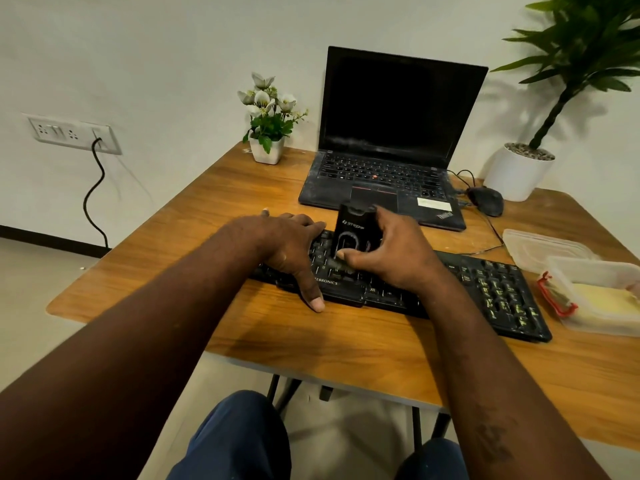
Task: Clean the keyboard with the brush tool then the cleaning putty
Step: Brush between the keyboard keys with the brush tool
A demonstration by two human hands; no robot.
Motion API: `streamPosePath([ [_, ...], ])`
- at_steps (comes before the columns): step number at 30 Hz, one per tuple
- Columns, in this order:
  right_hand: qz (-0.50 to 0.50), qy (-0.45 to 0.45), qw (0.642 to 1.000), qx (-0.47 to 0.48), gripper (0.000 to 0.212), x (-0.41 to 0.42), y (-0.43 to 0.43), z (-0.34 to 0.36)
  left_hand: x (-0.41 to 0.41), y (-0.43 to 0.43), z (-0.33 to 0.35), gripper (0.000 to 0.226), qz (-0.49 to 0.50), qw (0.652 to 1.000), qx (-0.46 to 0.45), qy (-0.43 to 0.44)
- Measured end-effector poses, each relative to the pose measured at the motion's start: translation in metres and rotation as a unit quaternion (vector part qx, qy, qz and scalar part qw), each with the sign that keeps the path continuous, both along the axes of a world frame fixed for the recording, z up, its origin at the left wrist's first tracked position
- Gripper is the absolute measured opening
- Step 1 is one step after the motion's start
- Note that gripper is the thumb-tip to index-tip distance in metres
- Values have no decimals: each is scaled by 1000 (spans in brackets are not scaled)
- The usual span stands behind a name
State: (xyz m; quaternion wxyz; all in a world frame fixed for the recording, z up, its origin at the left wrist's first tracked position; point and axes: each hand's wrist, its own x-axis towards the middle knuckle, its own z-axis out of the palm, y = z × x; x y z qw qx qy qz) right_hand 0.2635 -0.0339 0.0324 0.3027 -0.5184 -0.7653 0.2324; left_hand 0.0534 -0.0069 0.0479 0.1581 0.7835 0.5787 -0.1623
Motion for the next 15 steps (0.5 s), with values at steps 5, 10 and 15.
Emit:
streamPosePath([
  [5,-143,-1,989,49,72,17,9,0,1,-1,1,165,0,1000,-2,-1],
  [10,46,56,996,-52,60,0,-6,-3,4,-2,4,154,4,1000,-3,6],
  [15,-120,-36,991,45,70,0,12,-4,3,-2,2,161,5,1000,-3,0],
])
